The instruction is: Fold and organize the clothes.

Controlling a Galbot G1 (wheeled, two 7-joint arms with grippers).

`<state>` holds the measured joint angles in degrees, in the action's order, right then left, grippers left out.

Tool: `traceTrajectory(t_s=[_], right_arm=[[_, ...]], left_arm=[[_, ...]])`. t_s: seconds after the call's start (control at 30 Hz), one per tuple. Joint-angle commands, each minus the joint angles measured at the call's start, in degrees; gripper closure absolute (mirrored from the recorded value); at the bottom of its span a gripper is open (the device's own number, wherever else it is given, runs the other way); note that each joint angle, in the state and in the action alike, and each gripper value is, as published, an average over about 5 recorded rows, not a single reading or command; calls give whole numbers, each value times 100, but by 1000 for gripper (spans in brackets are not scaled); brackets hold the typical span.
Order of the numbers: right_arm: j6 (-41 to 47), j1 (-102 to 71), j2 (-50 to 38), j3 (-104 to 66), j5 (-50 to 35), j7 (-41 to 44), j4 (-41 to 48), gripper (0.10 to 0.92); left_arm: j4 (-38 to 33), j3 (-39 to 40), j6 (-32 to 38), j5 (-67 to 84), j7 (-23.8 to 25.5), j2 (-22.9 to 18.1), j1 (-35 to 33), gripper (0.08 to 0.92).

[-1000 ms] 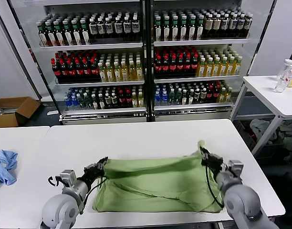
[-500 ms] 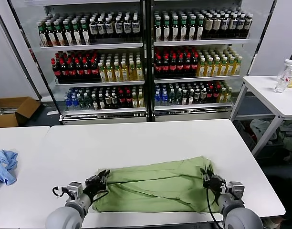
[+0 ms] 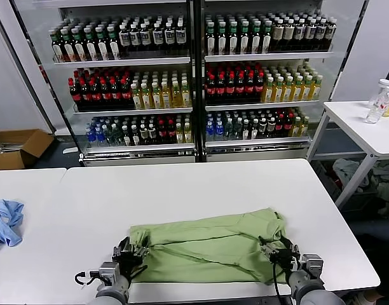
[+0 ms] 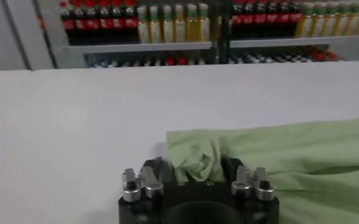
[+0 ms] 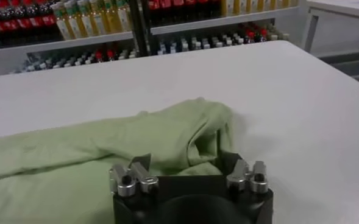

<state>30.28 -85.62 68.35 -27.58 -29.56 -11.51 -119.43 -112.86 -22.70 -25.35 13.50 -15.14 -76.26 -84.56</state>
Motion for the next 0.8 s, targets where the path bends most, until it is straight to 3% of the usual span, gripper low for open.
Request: traceTrajectory(t_s=[0.03, 0.4, 0.63, 0.8], right_arm=[[-7, -101, 37, 48, 168, 21, -46, 204], [-83, -171, 74, -55, 163, -45, -134, 203], [-118, -169, 81, -78, 141, -78, -127, 203], [-123, -72, 37, -33, 87, -85, -78, 203]], left_arm=[[-41, 109, 68, -472, -492, -293, -303, 286], [-490, -230, 508, 183, 214, 55, -460, 578], [-406, -1351, 655, 220, 554, 728, -286, 786], [-240, -2383, 679, 191, 710, 1201, -92, 890]])
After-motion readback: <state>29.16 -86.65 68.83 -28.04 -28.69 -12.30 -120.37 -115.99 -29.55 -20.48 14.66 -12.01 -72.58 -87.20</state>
